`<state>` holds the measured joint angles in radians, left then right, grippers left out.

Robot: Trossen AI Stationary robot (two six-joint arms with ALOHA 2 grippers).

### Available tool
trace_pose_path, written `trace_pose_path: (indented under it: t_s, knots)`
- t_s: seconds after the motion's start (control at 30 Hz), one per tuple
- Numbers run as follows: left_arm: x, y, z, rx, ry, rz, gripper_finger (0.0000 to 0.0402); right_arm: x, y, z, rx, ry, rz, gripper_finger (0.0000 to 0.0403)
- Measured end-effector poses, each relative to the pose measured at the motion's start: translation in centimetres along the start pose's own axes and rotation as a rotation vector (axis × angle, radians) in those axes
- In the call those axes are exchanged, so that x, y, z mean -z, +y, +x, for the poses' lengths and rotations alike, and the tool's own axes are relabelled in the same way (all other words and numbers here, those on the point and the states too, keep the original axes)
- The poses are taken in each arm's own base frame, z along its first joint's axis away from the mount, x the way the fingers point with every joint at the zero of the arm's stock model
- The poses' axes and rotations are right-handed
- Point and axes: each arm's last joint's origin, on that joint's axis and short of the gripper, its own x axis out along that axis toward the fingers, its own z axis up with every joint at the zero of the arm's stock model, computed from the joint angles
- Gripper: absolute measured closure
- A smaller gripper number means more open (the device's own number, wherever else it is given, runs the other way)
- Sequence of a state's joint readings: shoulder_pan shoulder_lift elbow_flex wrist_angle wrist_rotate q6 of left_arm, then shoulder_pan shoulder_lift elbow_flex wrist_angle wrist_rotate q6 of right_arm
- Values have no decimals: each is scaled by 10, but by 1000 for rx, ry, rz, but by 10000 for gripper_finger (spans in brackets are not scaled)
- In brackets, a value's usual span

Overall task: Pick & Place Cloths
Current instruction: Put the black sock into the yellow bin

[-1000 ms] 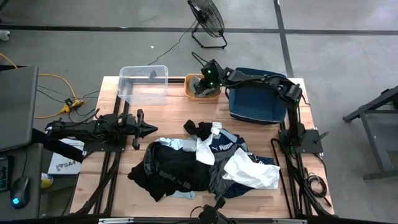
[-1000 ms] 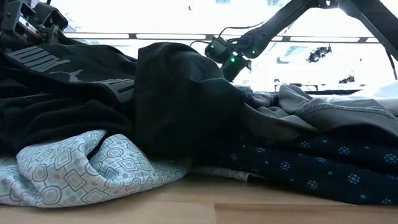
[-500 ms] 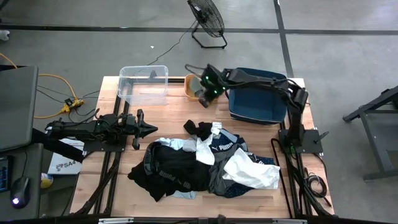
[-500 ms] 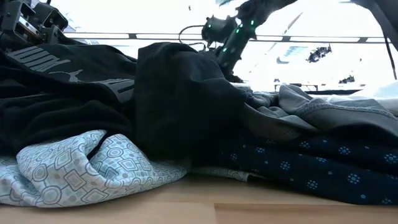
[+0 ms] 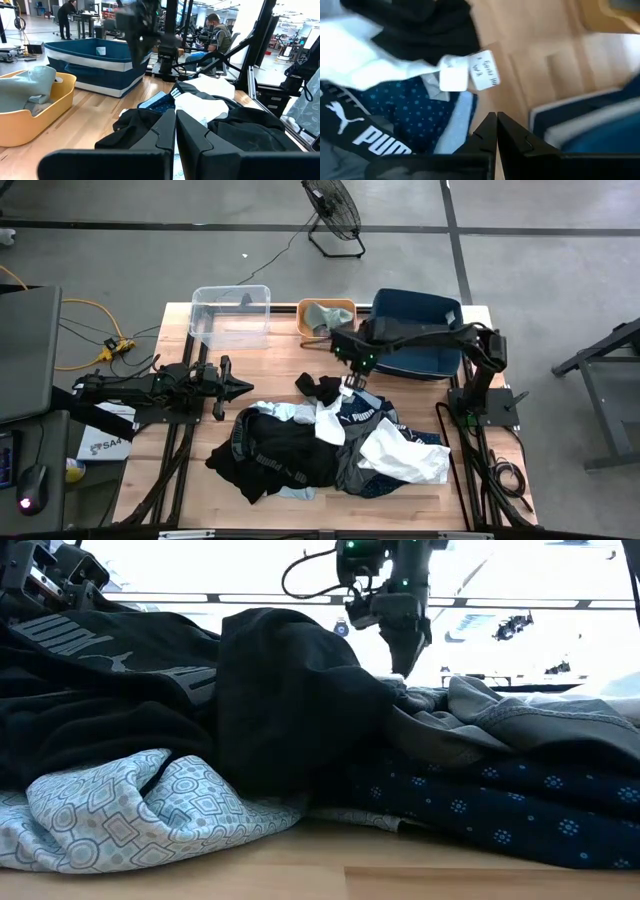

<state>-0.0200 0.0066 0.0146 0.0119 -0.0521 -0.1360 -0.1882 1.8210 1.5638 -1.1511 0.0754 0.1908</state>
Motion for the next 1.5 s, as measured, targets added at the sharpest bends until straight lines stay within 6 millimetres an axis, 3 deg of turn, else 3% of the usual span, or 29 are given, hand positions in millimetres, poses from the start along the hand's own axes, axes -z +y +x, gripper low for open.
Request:
trace_pose_path:
  t_s: [0.23,0.47,0.87,1.0,1.33,1.5]
  knots:
    - [0,0,0,0,0,0,389,0,26,29,-83,-130,-208,398]
    - [0,0,0,0,0,0,389,-2,38,40,-112,-245,-477,381]
    - [0,0,0,0,0,0,389,-6,45,61,-114,-466,-588,196]
    - [0,0,0,0,0,0,389,-7,48,64,-128,-521,-609,159]
    - [0,0,0,-1,-1,0,389,-13,53,88,-168,-529,-650,151]
    - [0,0,0,0,0,0,389,-17,54,91,-135,-561,-679,176]
